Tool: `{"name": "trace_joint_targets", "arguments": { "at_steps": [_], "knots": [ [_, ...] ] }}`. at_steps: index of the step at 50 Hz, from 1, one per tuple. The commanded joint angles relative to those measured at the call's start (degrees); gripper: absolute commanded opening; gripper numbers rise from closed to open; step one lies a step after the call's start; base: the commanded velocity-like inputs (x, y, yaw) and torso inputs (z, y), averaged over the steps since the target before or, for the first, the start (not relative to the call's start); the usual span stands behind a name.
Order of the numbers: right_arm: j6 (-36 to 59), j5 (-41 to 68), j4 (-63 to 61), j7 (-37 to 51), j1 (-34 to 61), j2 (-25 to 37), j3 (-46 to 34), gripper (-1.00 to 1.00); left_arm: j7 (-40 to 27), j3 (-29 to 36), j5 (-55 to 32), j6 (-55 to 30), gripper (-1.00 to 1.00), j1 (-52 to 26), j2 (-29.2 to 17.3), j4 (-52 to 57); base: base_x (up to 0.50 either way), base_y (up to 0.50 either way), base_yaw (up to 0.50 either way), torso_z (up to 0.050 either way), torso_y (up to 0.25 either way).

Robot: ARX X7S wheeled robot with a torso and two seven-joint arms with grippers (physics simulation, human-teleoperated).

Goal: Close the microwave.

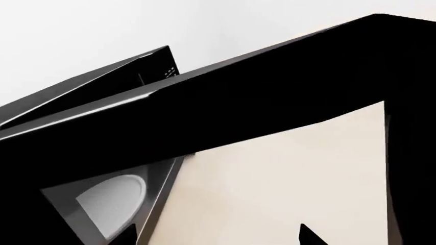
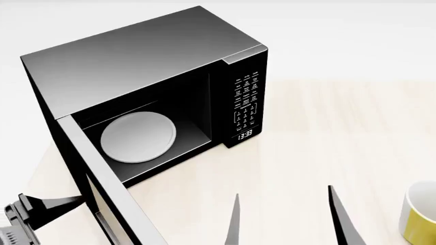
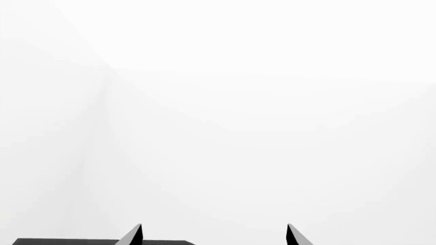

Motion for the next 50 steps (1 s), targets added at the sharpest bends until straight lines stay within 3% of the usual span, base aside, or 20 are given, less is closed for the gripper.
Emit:
{"name": "trace_joint_targets", "arguments": {
  "at_steps": [1, 50],
  "knots": [
    [-0.2, -1.0, -0.3, -1.1, -0.1, -0.8, 0.8, 1.0, 0.5, -0.8, 1.9, 2.1, 1.0, -1.0, 4.1, -4.2, 0.0, 0.0, 0.0, 0.0, 0.0],
    [-0.1, 0.1, 0.6, 0.1, 0.2, 0.3, -0.1, 1.0, -2.6, 1.8, 5.5, 8.6, 1.0, -7.1, 13.3, -15.0, 0.0, 0.0, 0.0, 0.0, 0.0]
  ]
}}
